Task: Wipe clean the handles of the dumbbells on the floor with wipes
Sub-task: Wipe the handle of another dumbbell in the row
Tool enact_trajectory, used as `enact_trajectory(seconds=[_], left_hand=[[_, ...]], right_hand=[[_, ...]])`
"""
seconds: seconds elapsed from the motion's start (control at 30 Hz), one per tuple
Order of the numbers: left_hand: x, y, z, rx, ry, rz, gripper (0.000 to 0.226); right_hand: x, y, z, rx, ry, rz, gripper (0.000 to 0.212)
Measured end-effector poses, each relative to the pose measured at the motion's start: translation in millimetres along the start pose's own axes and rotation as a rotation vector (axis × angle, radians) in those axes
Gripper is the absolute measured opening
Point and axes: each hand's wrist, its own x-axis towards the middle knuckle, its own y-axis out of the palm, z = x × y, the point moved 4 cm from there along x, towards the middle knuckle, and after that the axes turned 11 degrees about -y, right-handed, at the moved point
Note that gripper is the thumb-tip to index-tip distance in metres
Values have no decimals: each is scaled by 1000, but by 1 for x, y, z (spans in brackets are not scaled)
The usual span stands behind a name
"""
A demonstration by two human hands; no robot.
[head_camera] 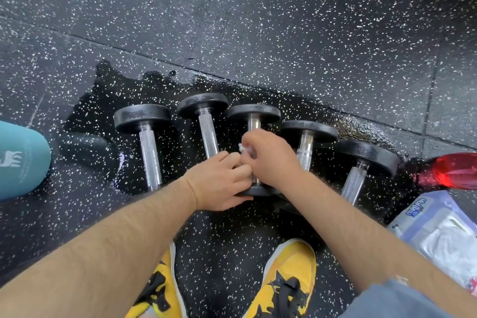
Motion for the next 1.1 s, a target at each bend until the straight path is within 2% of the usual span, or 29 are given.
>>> enact_trajectory(seconds=[0.17, 0.37, 0.53, 0.73, 0.93, 1.1], left_hand=[[0, -1, 0, 1, -7, 4, 39], [0, -2, 1, 12, -6, -16, 38], [-1, -1, 0, -15, -10, 23, 39], [0, 0, 1, -2, -13, 32, 40], [-1, -1, 0, -19, -9, 41, 39], [2, -2, 1, -16, -18, 30, 40]], right_hand=[[9, -6, 0, -46, -4, -26, 8], [-23, -2, 1, 111, 55, 41, 5], [-8, -6, -1, 64, 58, -75, 9], [-34, -1, -1, 165, 117, -15, 5], [-9, -10, -6, 180, 152, -102, 11], [-36, 1, 1, 218, 176, -33, 15]])
